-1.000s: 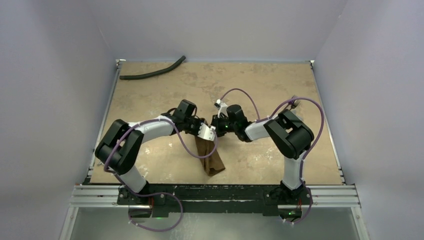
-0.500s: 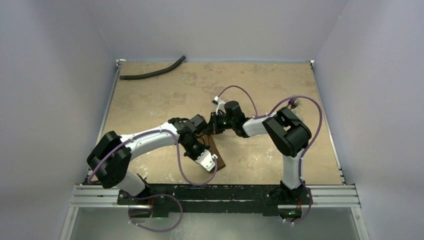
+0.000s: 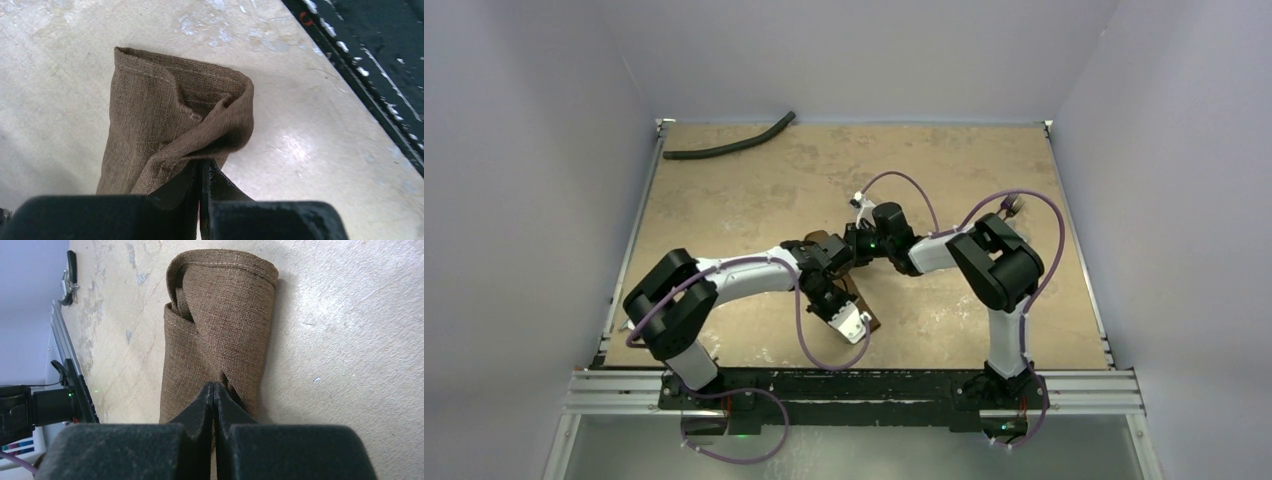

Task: Fold the napkin into a case and place the utensils inside
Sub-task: Pass from the left arm to the right

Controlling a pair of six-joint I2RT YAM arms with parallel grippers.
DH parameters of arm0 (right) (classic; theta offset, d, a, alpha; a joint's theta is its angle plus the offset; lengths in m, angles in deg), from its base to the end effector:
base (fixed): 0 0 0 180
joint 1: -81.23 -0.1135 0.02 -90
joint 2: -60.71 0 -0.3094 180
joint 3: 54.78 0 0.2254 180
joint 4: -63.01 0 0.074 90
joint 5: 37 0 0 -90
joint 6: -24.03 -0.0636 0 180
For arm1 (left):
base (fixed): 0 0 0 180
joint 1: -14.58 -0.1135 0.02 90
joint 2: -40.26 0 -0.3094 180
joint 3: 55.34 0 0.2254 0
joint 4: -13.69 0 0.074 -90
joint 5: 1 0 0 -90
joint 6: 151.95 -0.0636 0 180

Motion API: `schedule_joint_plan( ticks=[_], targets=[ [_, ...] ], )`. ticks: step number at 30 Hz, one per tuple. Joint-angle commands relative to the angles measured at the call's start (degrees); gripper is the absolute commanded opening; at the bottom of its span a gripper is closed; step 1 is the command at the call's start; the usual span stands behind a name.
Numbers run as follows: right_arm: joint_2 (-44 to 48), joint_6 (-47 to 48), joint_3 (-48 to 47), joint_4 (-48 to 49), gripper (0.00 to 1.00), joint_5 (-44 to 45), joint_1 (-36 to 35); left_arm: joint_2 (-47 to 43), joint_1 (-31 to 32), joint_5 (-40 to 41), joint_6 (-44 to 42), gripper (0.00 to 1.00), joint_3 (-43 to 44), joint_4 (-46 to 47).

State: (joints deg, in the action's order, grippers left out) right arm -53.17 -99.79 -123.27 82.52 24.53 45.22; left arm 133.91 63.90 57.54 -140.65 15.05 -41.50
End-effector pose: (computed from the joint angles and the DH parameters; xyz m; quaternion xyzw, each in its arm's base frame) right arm 0.3223 0.2717 0.1792 -0.1462 0.8188 0.4654 0.3026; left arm 0.1524 -0.2283 0.2076 0.8728 0.3951 -0.2364 0.1621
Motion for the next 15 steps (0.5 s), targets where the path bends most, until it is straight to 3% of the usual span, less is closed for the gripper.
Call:
schedule_joint_plan(
  ticks=[1, 9, 15],
  targets=[
    [-2.7, 0.4, 2.4, -3.0, 0.00, 5.3, -0.3, 2.6, 0.9, -1.3, 2.8, 0.00, 1.7, 9.0],
    [-4.4, -0.2, 3.5, -1.6, 0.00, 5.0, -0.9, 3.4, 1.0, -2.3, 6.3, 0.00, 7.4, 6.5],
    [-5.2, -1.1, 3.7, -0.6, 0.00, 5.0, -1.6, 4.5, 1.0, -1.0, 9.3, 0.00, 4.2, 13.5]
  ],
)
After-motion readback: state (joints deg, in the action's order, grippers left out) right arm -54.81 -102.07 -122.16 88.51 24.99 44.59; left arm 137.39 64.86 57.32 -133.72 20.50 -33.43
